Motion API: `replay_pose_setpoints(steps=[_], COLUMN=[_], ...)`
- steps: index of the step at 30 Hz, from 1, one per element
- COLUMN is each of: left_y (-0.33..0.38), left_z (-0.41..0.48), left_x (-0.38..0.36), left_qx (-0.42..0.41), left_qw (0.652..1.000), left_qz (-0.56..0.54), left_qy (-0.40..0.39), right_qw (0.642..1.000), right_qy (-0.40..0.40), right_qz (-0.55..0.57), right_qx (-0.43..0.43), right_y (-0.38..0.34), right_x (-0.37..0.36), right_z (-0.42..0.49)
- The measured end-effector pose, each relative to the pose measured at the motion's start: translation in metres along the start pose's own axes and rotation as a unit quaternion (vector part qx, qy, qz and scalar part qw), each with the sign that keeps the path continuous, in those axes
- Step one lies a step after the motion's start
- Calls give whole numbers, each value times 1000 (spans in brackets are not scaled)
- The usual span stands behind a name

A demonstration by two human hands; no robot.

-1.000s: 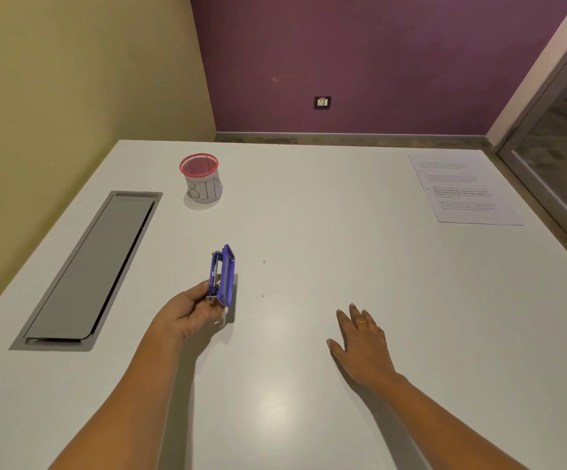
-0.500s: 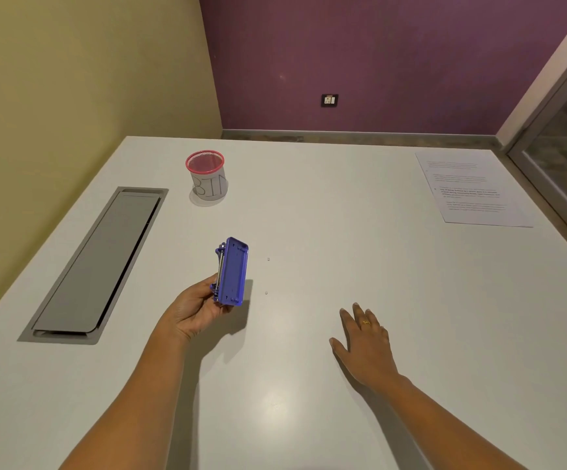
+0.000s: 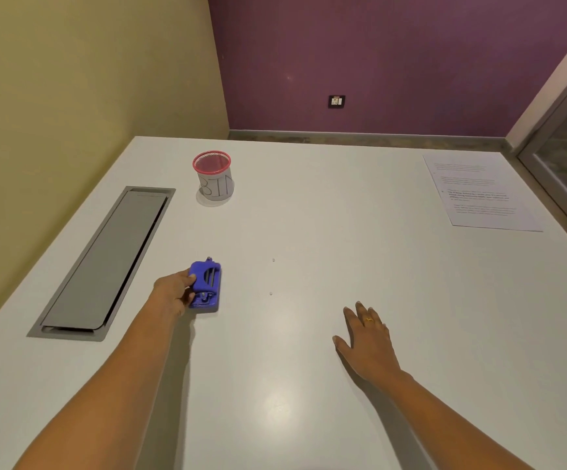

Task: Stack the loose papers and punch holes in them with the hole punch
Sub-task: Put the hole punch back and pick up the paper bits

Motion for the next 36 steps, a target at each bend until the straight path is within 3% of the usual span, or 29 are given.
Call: replay_pose_setpoints(steps=[5,16,19,21,24,26,29,31,36], left_y=[9,15,21,33,55,48,9,-11,-22], left_z=[25,49,40,18,-26,-48,-51,-40,-23], left_x=[29,41,43,43,12,-28,-75,-84,-71], left_qx=[-25,-42,-53,-100,-288,-411,-470,-447,-423], left_qw=[994,990,981,946,837,770,700,692,692], left_qz=[54,68,84,188,349,421,527,563,578], left_qy=[92,119,169,243,306,247,107,65,92], right_qw=[1000,999,999,999,999,999,995,989,972], right_qy=[-1,31,47,49,34,22,3,-10,-30], right_qz=[5,-13,3,16,22,29,74,137,225], right_qx=[2,3,3,4,17,37,68,60,62], right_y=[2,-2,-7,-13,-27,-39,-59,-71,-99], right_x=[0,5,9,12,15,15,10,6,-10], right_z=[0,4,8,14,27,37,49,55,69])
Point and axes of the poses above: each hand's wrist, its own z-axis towards the middle knuckle, its own x-axis out of the back of the hand, y = z × x, the point moved 8 cm from there along z, towards the middle knuckle, and after that the axes turned 10 degrees about z, right-handed, at the moved point
